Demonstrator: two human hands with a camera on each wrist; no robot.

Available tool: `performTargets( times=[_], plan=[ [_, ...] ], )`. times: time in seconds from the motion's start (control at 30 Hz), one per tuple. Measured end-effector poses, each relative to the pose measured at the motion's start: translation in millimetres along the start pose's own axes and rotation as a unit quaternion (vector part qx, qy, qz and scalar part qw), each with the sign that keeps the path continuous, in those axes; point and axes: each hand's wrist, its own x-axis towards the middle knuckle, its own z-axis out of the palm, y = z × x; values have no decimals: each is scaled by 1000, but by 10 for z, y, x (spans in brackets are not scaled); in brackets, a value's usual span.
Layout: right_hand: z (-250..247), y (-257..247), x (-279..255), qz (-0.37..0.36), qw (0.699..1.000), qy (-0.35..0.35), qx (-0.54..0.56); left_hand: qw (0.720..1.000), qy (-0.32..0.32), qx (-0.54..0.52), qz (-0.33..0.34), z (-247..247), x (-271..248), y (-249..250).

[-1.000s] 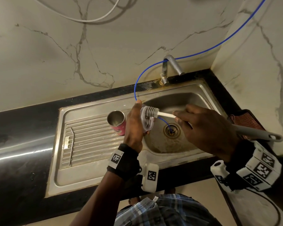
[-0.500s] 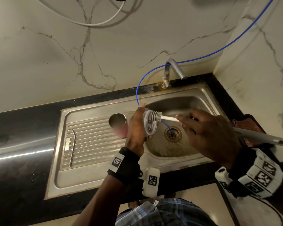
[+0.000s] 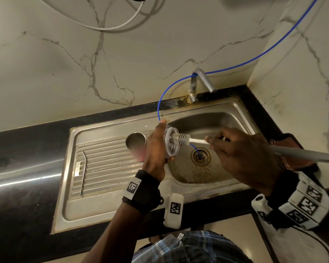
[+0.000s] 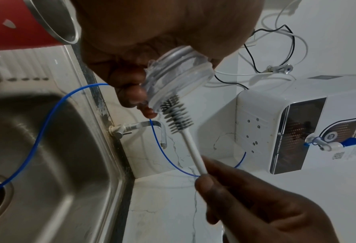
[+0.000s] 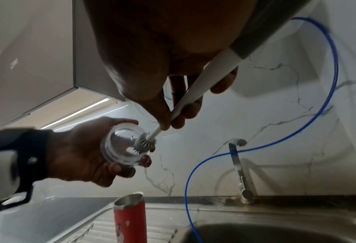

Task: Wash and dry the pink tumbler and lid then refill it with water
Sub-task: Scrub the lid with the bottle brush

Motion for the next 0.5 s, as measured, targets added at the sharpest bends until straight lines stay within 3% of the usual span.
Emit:
performTargets(
  times=[0.17, 0.37, 0.5],
  plan=[
    [41, -50, -106, -13, 997, -53, 57, 999, 27, -27, -16, -20, 77, 19],
    [-5, -109, -79, -28, 989, -8, 147, 998, 45, -39, -5, -16, 148, 7],
    [24, -7, 42, 16, 987, 38, 152, 1000, 10, -16, 9, 14, 112, 3]
  ],
)
